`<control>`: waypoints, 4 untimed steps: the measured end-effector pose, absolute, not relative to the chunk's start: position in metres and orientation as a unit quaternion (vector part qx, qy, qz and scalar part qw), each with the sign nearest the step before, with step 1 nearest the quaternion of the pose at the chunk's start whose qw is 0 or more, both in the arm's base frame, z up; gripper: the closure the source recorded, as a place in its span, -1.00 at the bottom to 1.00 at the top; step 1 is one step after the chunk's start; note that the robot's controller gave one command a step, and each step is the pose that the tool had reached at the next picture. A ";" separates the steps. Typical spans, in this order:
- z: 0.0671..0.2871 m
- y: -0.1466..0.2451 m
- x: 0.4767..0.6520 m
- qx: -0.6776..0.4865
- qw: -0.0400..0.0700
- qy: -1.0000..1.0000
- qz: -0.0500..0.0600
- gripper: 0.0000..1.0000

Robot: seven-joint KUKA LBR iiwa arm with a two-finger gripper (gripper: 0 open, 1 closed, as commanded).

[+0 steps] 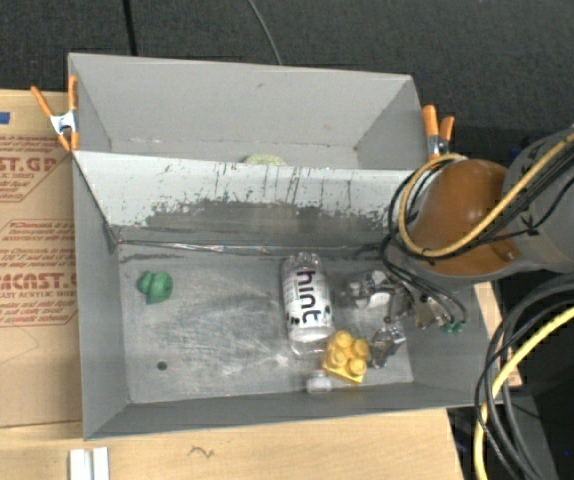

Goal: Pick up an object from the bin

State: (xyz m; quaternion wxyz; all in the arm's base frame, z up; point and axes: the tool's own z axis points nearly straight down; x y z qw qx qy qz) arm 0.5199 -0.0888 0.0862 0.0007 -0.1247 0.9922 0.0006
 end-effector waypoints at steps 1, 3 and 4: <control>0.079 -0.069 0.510 -0.173 0.000 0.985 0.000 -1.00; 0.073 -0.050 0.501 -0.328 0.001 0.945 0.000 -1.00; 0.073 -0.007 0.527 -0.273 -0.004 0.962 0.000 1.00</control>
Offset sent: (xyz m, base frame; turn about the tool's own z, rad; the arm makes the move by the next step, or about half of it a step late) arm -0.0205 0.0402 -0.0155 -0.4283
